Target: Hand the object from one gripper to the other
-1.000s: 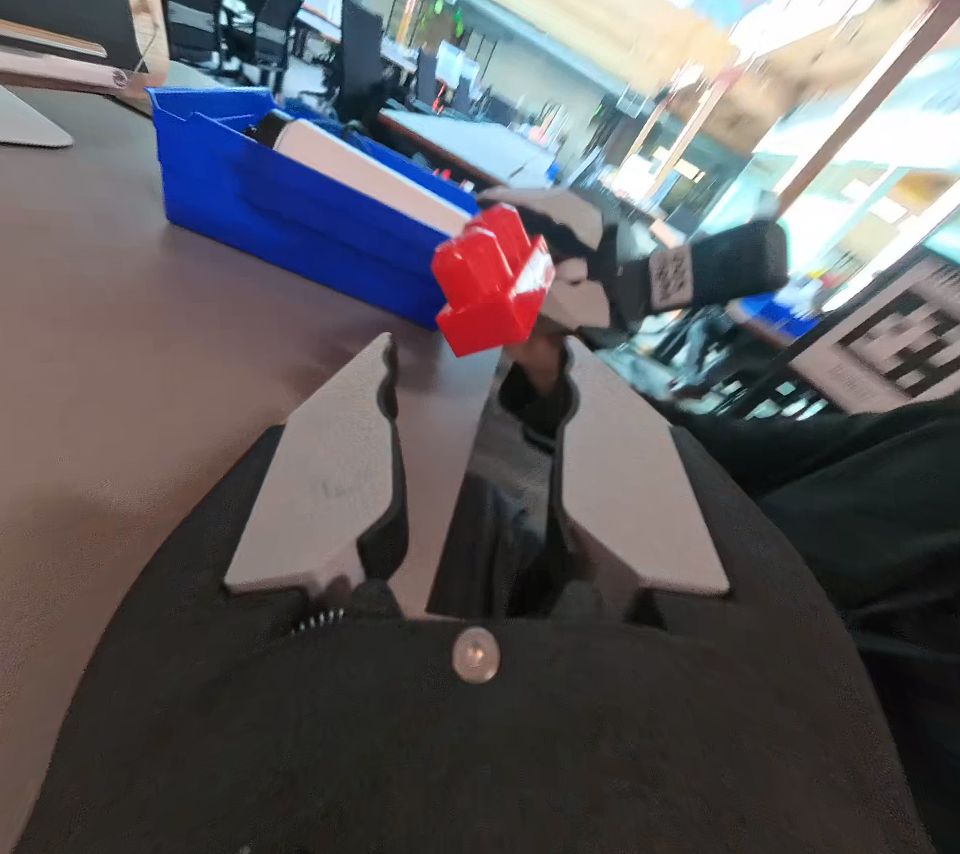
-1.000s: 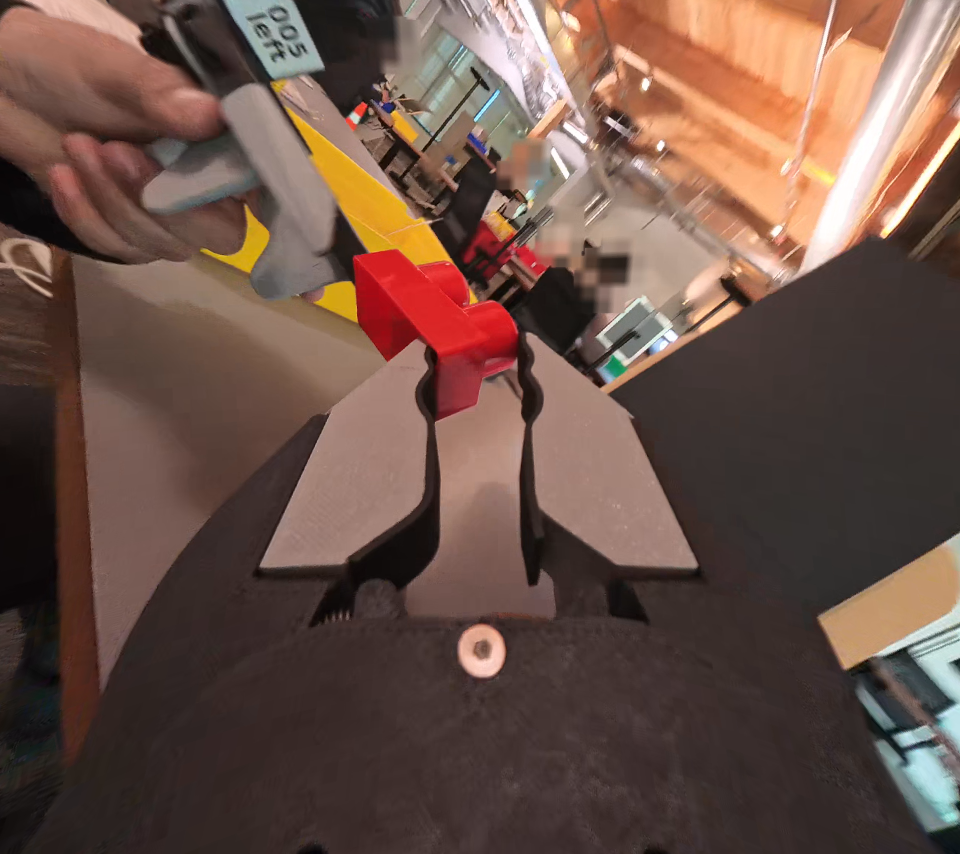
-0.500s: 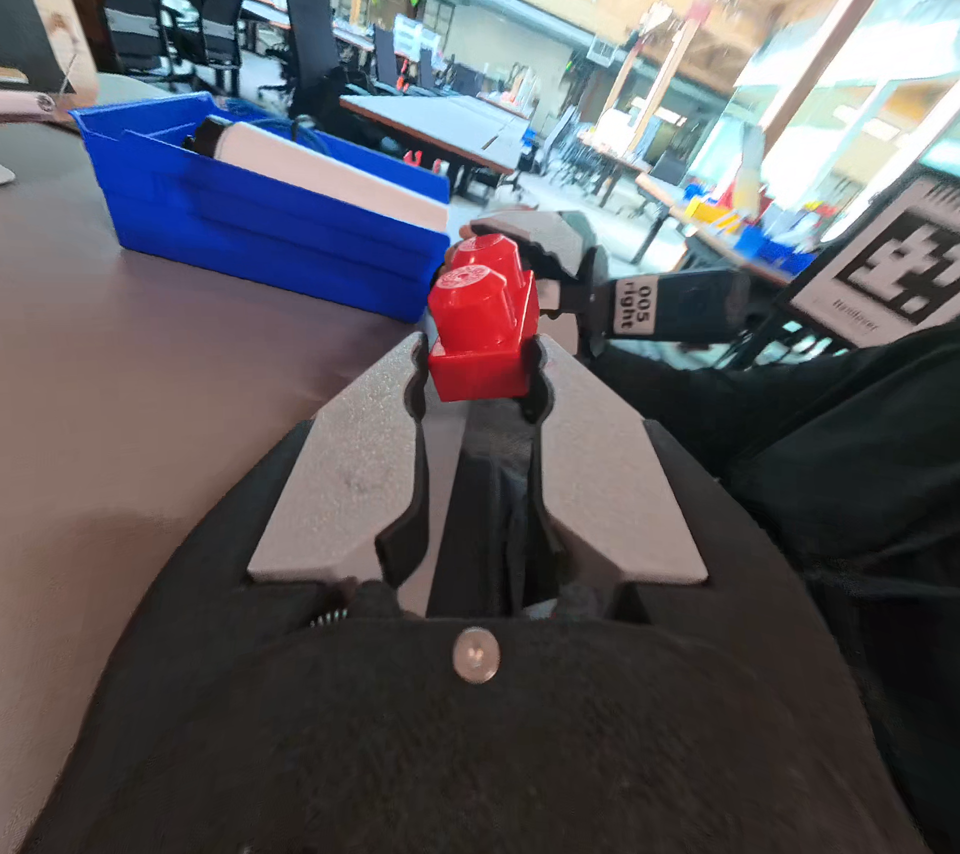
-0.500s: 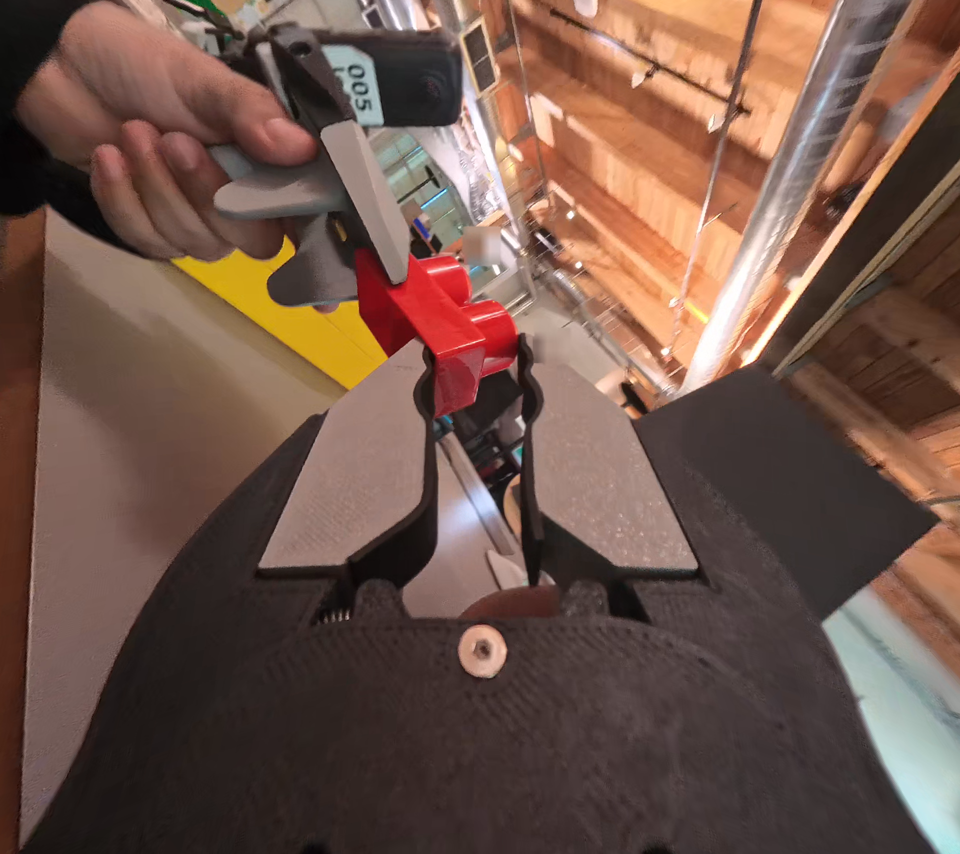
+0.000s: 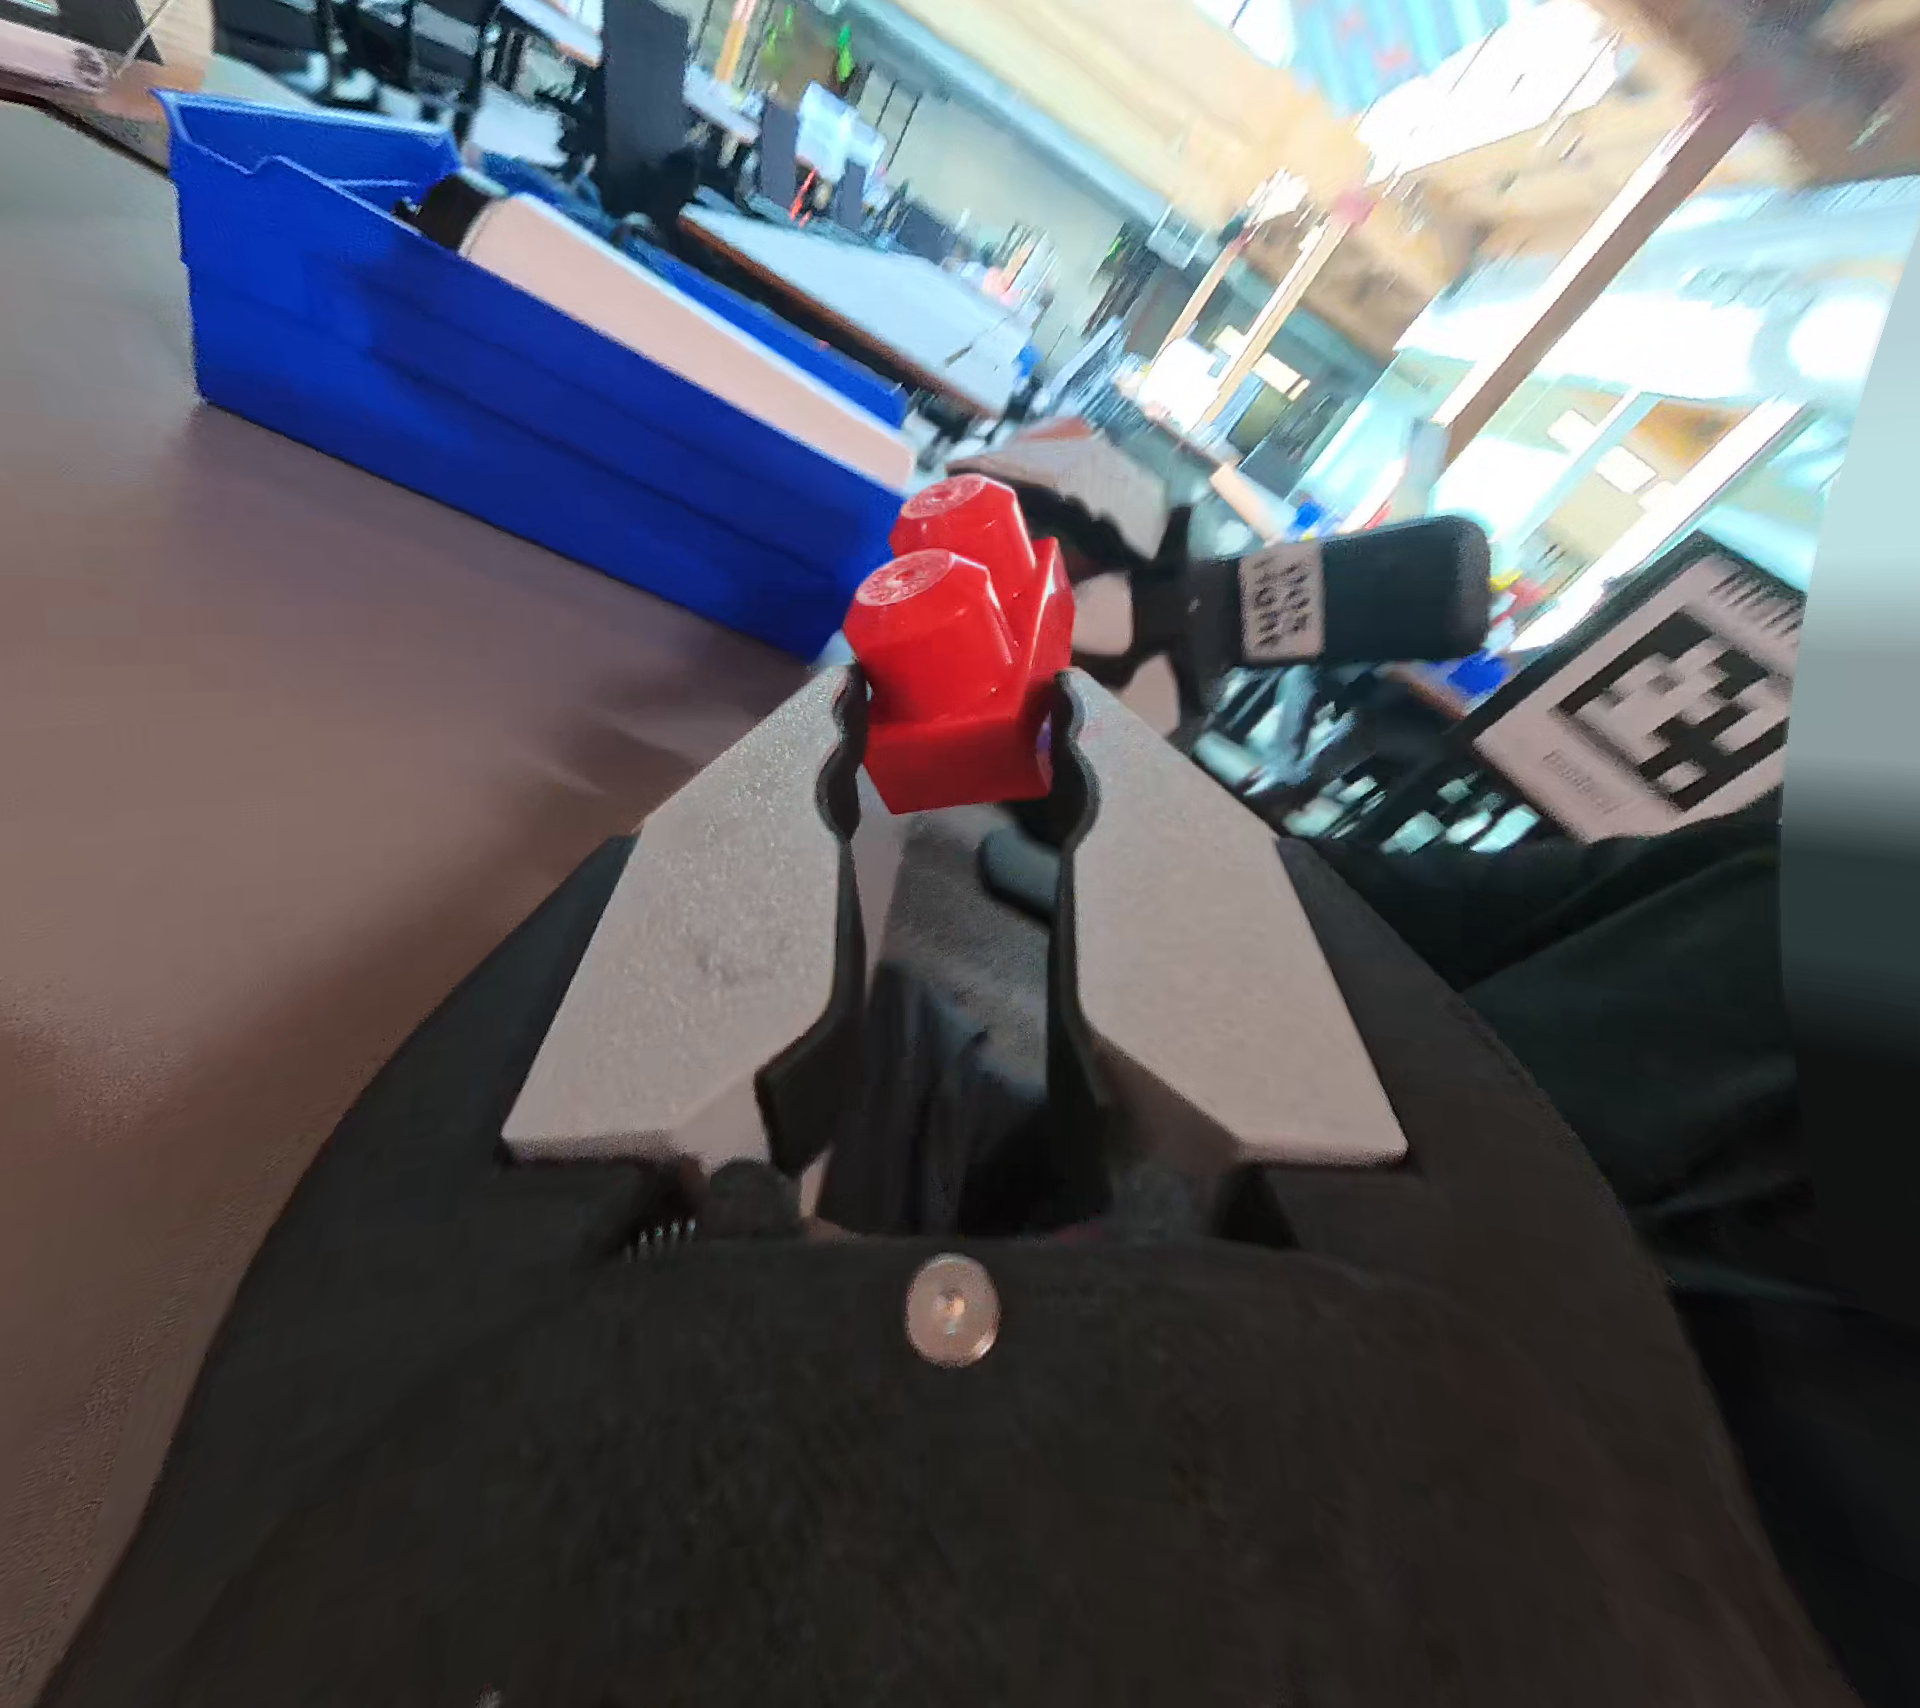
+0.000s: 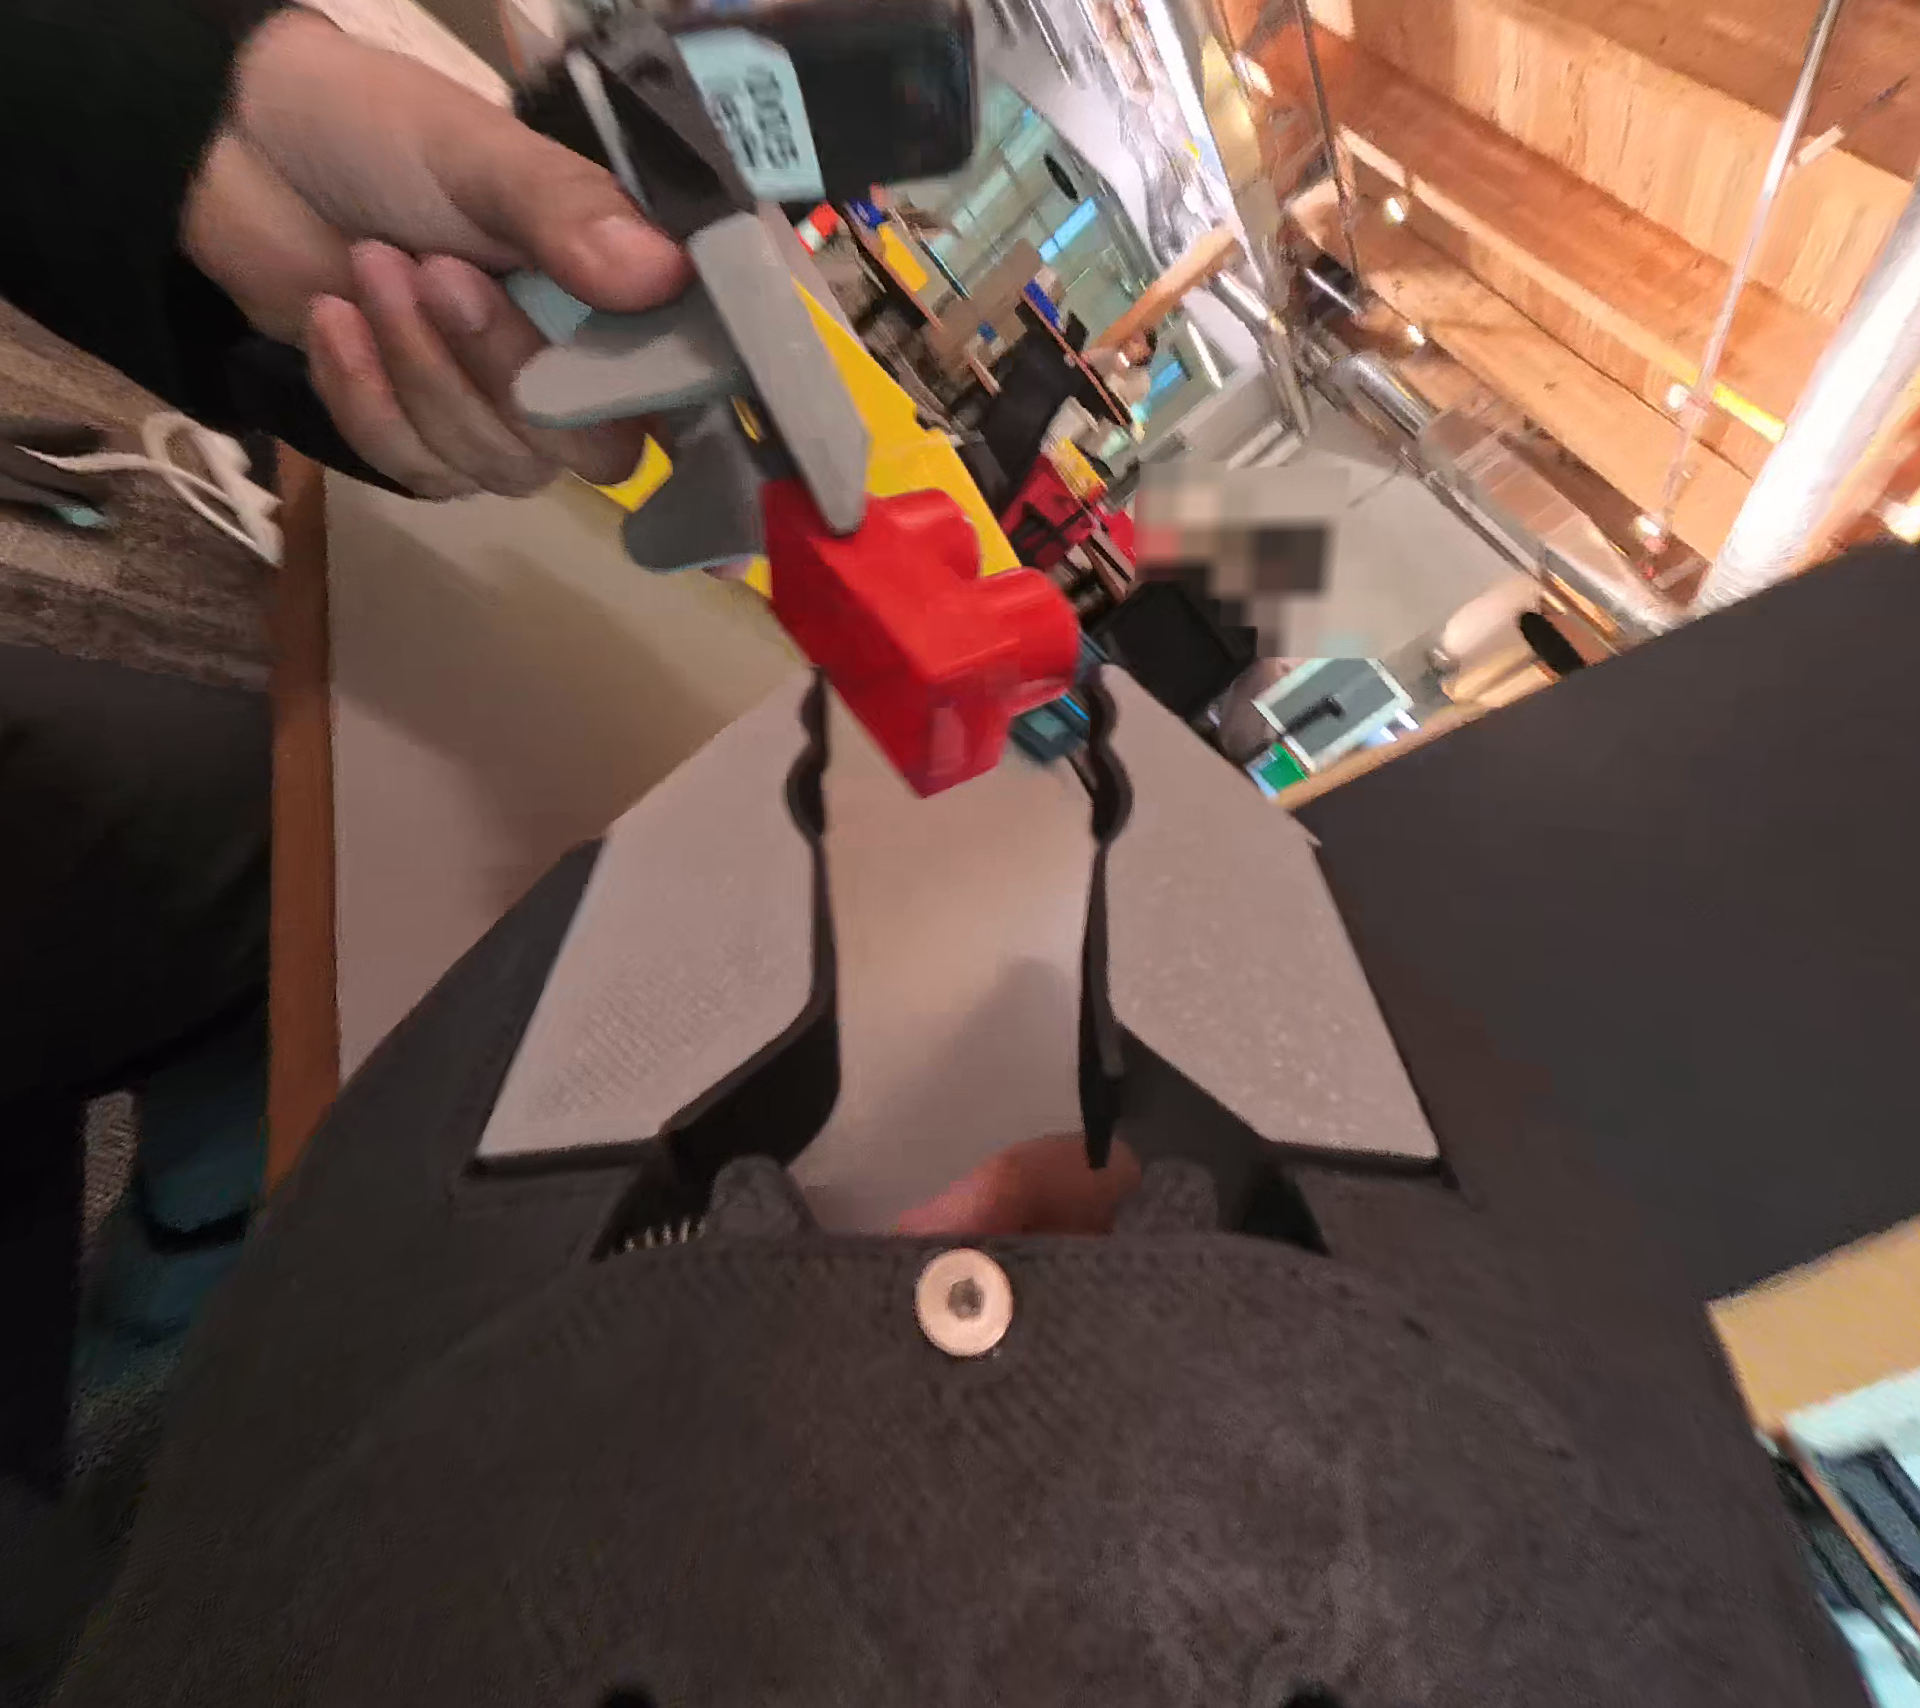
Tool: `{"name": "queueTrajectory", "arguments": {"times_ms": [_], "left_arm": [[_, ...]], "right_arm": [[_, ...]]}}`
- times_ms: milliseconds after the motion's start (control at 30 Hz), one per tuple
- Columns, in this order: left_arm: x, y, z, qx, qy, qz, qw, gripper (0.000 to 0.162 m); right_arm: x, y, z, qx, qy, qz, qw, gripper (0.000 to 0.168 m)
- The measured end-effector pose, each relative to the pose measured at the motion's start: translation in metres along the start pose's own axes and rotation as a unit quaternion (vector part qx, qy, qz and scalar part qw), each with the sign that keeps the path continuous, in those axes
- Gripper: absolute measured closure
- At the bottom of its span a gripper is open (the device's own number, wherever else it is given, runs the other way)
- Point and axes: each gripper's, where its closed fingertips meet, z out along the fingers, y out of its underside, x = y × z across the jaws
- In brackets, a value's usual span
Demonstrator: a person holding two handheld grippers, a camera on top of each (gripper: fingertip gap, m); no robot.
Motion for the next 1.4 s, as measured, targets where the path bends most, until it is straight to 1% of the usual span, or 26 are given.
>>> {"name": "queueTrajectory", "arguments": {"times_ms": [33,67,133,167,267,400,467,500,567,667,767,867,900,933,1000,1067,1133,1200,1267,1400], "left_arm": [[0.001,-0.006,-0.004,0.022,0.020,-0.030,0.999,0.129],[-0.001,-0.011,-0.007,0.039,0.031,-0.056,0.997,0.129],[-0.014,-0.014,-0.013,0.052,0.008,-0.065,0.997,0.129],[-0.021,-0.012,-0.015,0.042,-0.014,-0.054,0.998,0.129],[-0.034,0.002,-0.015,-0.021,-0.084,-0.002,0.996,0.129],[-0.032,0.014,-0.011,-0.075,-0.115,0.036,0.990,0.129],[-0.033,0.021,-0.009,-0.099,-0.130,0.052,0.985,0.129],[-0.033,0.024,-0.008,-0.109,-0.135,0.058,0.983,0.129],[-0.029,0.028,-0.005,-0.117,-0.133,0.064,0.982,0.129],[-0.023,0.025,-0.003,-0.116,-0.132,0.072,0.982,0.129],[-0.021,0.018,-0.005,-0.105,-0.144,0.091,0.980,0.128],[-0.020,0.007,-0.010,-0.088,-0.158,0.114,0.977,0.126],[-0.019,0.002,-0.013,-0.082,-0.160,0.133,0.975,0.124],[-0.016,-0.002,-0.017,-0.079,-0.163,0.159,0.971,0.118],[-0.012,-0.007,-0.025,-0.093,-0.183,0.242,0.948,0.110],[-0.012,-0.005,-0.033,-0.123,-0.220,0.339,0.906,0.105],[-0.013,0.001,-0.035,-0.155,-0.237,0.405,0.869,0.105],[-0.017,0.005,-0.033,-0.174,-0.254,0.457,0.834,0.103],[-0.021,0.005,-0.029,-0.180,-0.281,0.526,0.782,0.103],[-0.021,0.019,-0.017,-0.209,-0.287,0.637,0.684,0.100]], "right_arm": [[-0.003,-0.005,-0.001,0.017,-0.012,0.011,1.000,0.110],[-0.003,-0.009,-0.002,0.030,-0.018,0.028,0.999,0.107],[-0.004,-0.013,-0.004,0.041,-0.034,0.051,0.997,0.102],[-0.003,-0.011,-0.004,0.034,-0.037,0.059,0.997,0.099],[-0.002,-0.003,-0.002,-0.004,-0.042,0.057,0.997,0.092],[-0.014,0.010,0.008,-0.077,-0.048,0.002,0.996,0.085],[-0.020,0.013,0.015,-0.099,-0.039,-0.029,0.994,0.086],[-0.021,0.013,0.018,-0.104,-0.029,-0.042,0.993,0.091],[-0.018,0.014,0.023,-0.106,0.000,-0.070,0.992,0.107],[-0.025,0.019,0.026,-0.112,-0.005,-0.079,0.991,0.125],[-0.023,0.019,0.030,-0.111,-0.011,-0.017,0.994,0.126],[-0.021,0.021,0.032,-0.105,-0.029,0.080,0.991,0.127],[-0.019,0.024,0.032,-0.106,-0.035,0.121,0.986,0.127],[-0.017,0.025,0.032,-0.105,-0.046,0.168,0.979,0.129],[-0.019,0.025,0.030,-0.097,-0.093,0.282,0.950,0.145],[-0.017,0.020,0.026,-0.075,-0.134,0.393,0.907,0.146],[-0.012,0.016,0.022,-0.051,-0.163,0.474,0.864,0.146],[-0.013,0.018,0.019,-0.052,-0.187,0.530,0.826,0.146],[-0.018,0.020,0.018,-0.059,-0.212,0.572,0.791,0.145],[-0.030,0.015,0.017,-0.068,-0.258,0.627,0.732,0.145]]}}
